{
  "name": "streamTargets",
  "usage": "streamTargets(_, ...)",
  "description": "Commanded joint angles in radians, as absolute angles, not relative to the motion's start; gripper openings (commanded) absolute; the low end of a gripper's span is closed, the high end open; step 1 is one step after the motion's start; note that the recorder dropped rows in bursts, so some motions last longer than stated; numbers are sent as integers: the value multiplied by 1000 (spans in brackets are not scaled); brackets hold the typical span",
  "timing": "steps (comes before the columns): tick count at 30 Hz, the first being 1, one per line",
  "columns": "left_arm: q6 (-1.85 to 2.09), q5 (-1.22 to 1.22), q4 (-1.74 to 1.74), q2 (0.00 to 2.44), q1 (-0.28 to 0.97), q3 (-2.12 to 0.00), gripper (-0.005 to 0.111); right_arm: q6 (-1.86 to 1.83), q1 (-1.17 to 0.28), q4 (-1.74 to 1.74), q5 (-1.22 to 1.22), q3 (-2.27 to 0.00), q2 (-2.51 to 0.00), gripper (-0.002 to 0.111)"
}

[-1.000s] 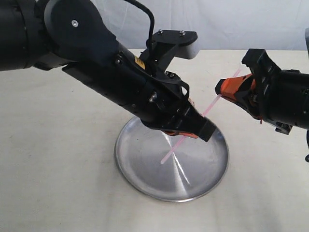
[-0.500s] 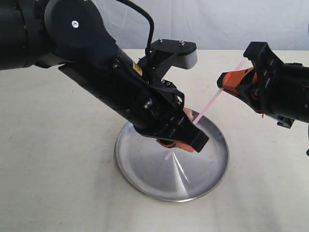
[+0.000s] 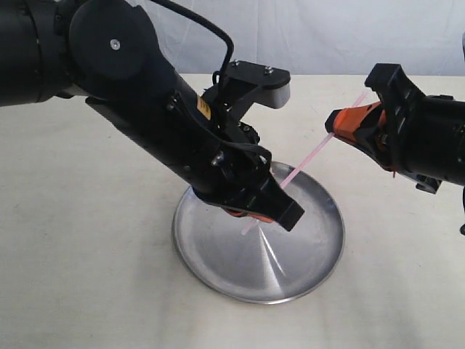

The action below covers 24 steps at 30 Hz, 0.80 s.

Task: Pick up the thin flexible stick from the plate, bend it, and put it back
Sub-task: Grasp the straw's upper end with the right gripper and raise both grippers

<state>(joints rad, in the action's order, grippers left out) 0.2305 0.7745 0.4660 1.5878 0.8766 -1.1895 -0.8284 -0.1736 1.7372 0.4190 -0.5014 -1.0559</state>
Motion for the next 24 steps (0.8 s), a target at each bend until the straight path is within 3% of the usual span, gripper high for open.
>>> streamTargets(1,212,775,443,1583,879,-1188,0,-841,-174,1744,413,-507,-1056,0)
streamTargets(24,217,714,448,1583,879,-1188,0,-974,-174,1744,412,-507,-1056,-1)
